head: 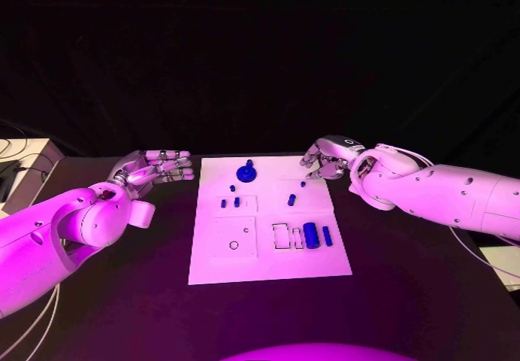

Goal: Assemble the parts on the task board

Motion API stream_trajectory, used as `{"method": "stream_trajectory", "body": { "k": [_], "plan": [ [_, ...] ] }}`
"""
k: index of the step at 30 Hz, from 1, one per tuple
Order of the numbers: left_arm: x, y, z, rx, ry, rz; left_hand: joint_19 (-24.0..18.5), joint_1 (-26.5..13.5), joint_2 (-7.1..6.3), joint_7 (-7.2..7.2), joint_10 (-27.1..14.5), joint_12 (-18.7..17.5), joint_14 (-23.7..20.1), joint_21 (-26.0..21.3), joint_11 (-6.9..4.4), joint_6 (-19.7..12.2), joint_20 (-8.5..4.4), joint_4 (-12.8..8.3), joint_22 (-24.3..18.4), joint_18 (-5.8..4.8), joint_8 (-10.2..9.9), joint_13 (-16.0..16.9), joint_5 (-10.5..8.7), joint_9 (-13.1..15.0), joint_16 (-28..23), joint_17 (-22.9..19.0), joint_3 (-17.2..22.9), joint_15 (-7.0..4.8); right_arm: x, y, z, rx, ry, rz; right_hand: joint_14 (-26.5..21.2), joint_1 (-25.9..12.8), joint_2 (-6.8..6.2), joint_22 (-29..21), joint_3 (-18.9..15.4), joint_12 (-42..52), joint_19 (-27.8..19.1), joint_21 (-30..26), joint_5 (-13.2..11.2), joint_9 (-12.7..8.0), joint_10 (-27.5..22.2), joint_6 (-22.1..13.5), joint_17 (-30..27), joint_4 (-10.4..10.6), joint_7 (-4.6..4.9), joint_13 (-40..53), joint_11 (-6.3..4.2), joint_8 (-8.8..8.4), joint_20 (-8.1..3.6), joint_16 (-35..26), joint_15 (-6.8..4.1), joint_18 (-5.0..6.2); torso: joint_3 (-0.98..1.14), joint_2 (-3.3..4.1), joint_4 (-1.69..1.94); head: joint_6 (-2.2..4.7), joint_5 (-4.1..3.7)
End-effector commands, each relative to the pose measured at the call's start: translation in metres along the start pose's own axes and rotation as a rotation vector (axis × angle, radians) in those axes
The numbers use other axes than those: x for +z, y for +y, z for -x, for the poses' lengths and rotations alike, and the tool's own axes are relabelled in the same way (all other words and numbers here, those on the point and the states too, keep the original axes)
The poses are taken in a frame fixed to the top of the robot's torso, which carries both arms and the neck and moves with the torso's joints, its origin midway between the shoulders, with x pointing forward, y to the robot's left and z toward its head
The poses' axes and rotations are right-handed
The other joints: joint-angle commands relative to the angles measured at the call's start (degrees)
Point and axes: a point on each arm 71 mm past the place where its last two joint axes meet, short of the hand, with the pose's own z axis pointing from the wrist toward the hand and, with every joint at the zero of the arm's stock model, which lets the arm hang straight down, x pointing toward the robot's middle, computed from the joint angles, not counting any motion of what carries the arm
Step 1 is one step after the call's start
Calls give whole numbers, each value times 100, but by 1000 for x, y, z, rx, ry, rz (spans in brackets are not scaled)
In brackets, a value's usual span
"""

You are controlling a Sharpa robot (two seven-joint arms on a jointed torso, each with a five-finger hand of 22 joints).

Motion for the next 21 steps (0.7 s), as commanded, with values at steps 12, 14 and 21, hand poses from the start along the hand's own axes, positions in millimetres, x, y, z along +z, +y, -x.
{"method": "stream_trajectory", "body": {
  "k": [12,14,21],
  "plan": [
    [-9,-6,-15,-37,73,-87,335,26,-20,37,-114,-7,164,190,52,9,-111,-93,-291,-70,-4,2,13,3,-41,85,50,-56,1,6,-22,-81,51,-12,0,127,-204,442,187,-37,296,-183,37,-7,-36,-4,-269,314,29,-7,6,-19,61,166,24,161,-4,9,8,10,-29],
    [-9,-6,-16,-40,77,-89,252,21,-15,35,-114,-7,30,136,58,8,-82,-91,-321,-97,-4,3,15,2,-39,57,43,-17,3,6,-23,-86,48,-16,-1,121,-203,437,202,-38,298,-199,41,-6,-34,6,-287,334,29,-7,6,-20,60,181,24,167,2,14,8,15,-33],
    [-10,-6,-19,-49,87,-92,176,13,-1,45,-99,-8,-95,26,55,15,-21,-123,-486,-95,-3,2,44,2,-32,-1,169,14,6,8,-27,-95,49,-28,-14,126,-213,423,292,-38,298,-231,72,-4,-25,40,-373,385,36,-7,6,-19,61,239,23,179,5,15,10,1,-19]
  ]
}}
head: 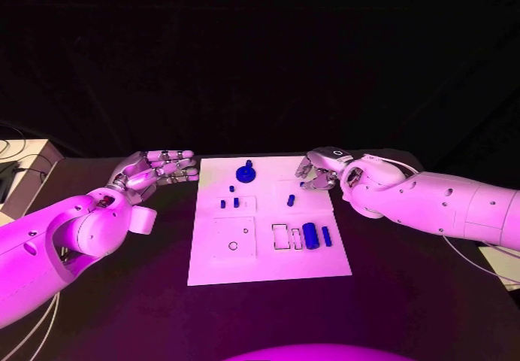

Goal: Assemble the parts on the task board

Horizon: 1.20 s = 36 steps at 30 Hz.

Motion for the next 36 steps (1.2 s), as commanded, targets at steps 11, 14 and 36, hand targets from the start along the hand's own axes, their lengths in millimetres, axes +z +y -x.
{"method": "stream_trajectory", "body": {
  "k": [11,14,36],
  "plan": [
    [-1,-2,-2,-7,22,-19,18,-15,-20,45,-17,-5,-36,-18,20,0,3,-27,-219,-87,-4,3,3,2,-16,-13,115,-14,2,-1,-6,-42,34,-26,-31,-26,-88,434,563,-39,332,15,-215,1,84,140,-130,38,19,-9,-18,-15,17,119,-6,80,7,3,-14,-37,22],
    [-1,-2,-1,-5,23,-16,16,-16,-17,47,-24,-4,-39,-20,22,0,4,-31,-249,-90,-4,4,3,3,-15,-12,120,-12,2,-1,-7,-43,45,-28,-37,-73,-173,436,797,-42,331,40,-180,5,131,205,-170,84,17,-6,-31,-15,8,155,-12,74,11,-1,-14,-41,25],
    [-2,-1,2,0,18,-8,33,-12,-5,53,-34,-6,-50,-13,26,7,3,-57,-383,-91,-3,3,0,3,-16,-15,155,-10,4,6,-11,-53,64,-3,-48,-102,-98,441,1072,-56,331,86,-56,27,381,458,-247,151,-62,-6,-117,-12,-39,192,-67,33,11,1,-14,-67,34]
  ]
}}
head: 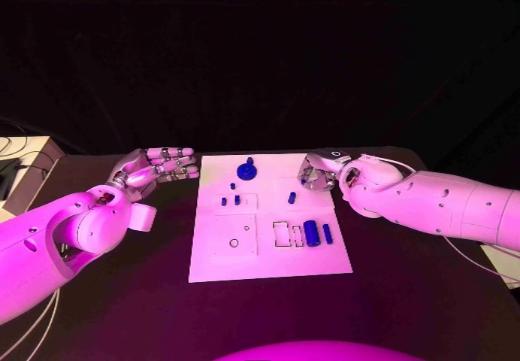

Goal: Assemble the parts on the task board

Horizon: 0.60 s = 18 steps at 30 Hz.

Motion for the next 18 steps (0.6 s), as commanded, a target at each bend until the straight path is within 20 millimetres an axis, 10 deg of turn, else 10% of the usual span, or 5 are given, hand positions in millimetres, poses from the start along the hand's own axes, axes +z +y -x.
{"method": "stream_trajectory", "body": {
  "k": [1,18],
  "plan": [
    [0,-1,-1,-1,18,-7,32,-12,-5,32,-13,-6,-30,-13,4,-11,2,7,-5,-91,-4,3,0,3,-16,-7,27,10,1,3,-3,-12,24,12,-6,-23,54,439,48,-34,331,30,41,6,44,52,-7,-1,0,-6,-2,-13,-40,27,-26,84,2,2,-4,-12,-7],
    [0,0,1,4,17,0,29,17,3,30,-11,-6,-33,-10,3,3,-2,-33,-46,-92,-3,3,4,3,-16,-10,70,10,1,6,4,-16,-63,-10,-6,-5,315,523,618,-34,328,400,-114,167,344,278,152,-176,-58,2,-100,1,-115,184,-93,-22,4,-4,4,-36,-3]
  ]
}}
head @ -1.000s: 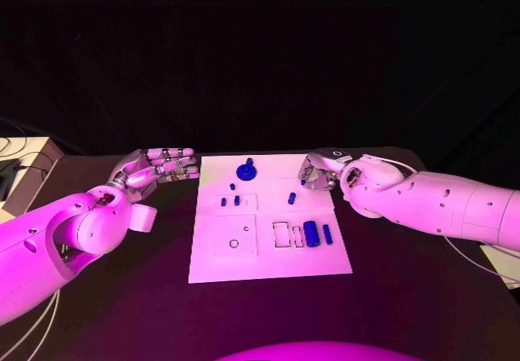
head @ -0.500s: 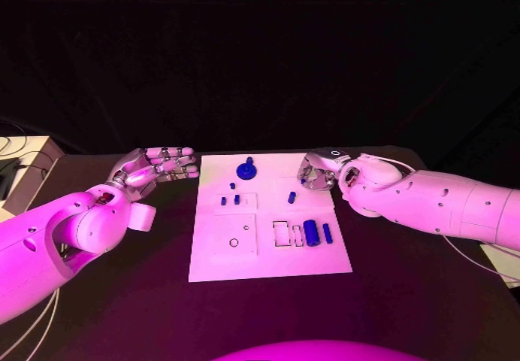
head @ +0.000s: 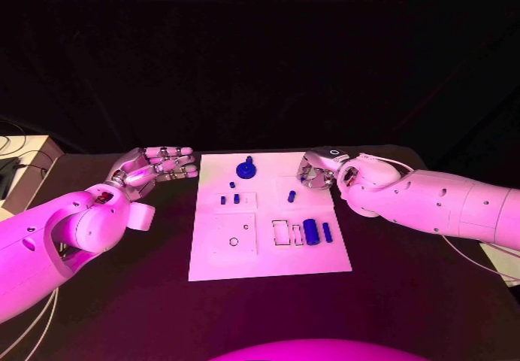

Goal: Assemble the parts on the task board

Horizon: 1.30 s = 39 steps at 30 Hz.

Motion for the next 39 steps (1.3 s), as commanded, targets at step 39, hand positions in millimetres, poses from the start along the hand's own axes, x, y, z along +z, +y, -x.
{"method": "stream_trajectory", "body": {
  "k": [39],
  "plan": [
    [0,3,-4,-6,-10,-10,12,-25,-14,11,-3,-6,-42,-3,1,23,-7,-84,-82,-114,-3,2,0,3,-17,-19,110,12,-25,81,34,233,-126,221,7,13,121,545,232,36,280,212,-367,88,144,14,45,-126,19,20,-87,21,-36,52,-33,79,-18,-27,-1,30,275]
  ]
}}
